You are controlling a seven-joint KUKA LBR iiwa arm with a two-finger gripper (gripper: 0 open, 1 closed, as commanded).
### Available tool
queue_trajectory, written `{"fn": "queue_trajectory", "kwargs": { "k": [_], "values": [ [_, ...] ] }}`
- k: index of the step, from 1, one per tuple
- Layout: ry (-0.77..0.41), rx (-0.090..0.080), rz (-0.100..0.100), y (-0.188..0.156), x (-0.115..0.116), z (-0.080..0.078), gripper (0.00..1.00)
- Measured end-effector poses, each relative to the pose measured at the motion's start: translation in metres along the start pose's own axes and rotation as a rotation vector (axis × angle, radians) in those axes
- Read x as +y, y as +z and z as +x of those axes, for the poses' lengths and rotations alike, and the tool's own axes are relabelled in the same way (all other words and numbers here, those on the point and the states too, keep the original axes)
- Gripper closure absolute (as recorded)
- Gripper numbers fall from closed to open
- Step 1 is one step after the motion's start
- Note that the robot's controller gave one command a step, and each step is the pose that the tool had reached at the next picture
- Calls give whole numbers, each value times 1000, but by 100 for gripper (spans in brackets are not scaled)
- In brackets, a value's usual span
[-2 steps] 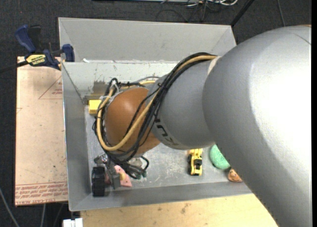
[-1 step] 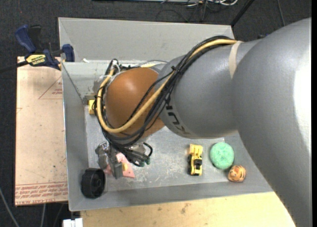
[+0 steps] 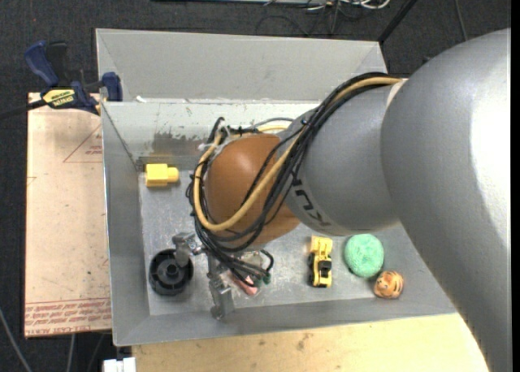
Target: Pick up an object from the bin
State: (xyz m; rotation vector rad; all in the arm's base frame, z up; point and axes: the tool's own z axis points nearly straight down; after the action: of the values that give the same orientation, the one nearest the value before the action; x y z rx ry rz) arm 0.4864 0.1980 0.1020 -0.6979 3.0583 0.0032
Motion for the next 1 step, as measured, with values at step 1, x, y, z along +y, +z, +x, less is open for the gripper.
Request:
{"fn": "queue_trajectory", "kwargs": {
  "k": [1],
  "values": [
    [16,-20,3,28,-18,9,0]
  ]
}}
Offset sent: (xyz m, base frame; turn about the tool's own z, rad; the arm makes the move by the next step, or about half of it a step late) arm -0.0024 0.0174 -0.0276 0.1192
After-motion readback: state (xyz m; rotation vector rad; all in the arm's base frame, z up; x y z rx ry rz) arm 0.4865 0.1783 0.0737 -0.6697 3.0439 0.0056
